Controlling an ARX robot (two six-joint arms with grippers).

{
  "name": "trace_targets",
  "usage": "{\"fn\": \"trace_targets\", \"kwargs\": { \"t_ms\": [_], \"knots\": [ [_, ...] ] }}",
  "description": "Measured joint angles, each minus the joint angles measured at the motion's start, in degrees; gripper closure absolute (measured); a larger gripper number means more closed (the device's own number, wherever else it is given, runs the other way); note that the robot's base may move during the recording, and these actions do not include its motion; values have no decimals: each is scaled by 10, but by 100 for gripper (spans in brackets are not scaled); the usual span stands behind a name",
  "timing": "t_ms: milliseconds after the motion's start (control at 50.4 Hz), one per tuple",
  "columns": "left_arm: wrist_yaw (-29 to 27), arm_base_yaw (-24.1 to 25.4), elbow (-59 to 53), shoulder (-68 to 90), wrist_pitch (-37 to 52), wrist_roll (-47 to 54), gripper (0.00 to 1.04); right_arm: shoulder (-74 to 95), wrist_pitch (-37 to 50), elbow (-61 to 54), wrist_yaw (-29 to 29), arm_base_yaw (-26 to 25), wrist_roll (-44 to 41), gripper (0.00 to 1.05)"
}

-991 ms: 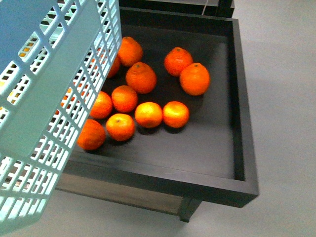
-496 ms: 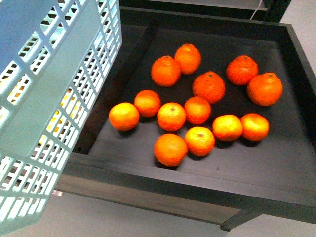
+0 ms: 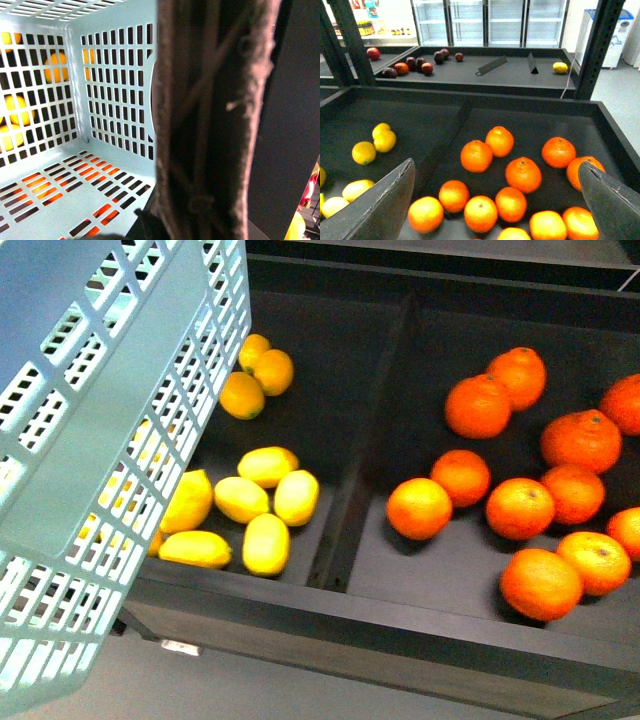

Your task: Pick lemon and mango into basket

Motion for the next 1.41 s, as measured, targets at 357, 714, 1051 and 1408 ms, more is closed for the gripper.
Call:
{"fn": "trace_targets", "kwargs": {
  "t_ms": [357, 714, 1051, 1408],
  "knots": [
    [-1, 0, 0, 0, 0, 0, 100, 0, 0, 0, -3, 0, 0, 9],
    [1, 0, 0, 0, 0, 0, 100, 0, 0, 0, -1, 0, 0, 9],
    [1, 0, 0, 0, 0, 0, 100, 0, 0, 0, 0, 0, 0, 9],
    [0, 0, 0, -1, 0, 0, 100, 0, 0, 0, -1, 0, 0, 9]
  ]
}}
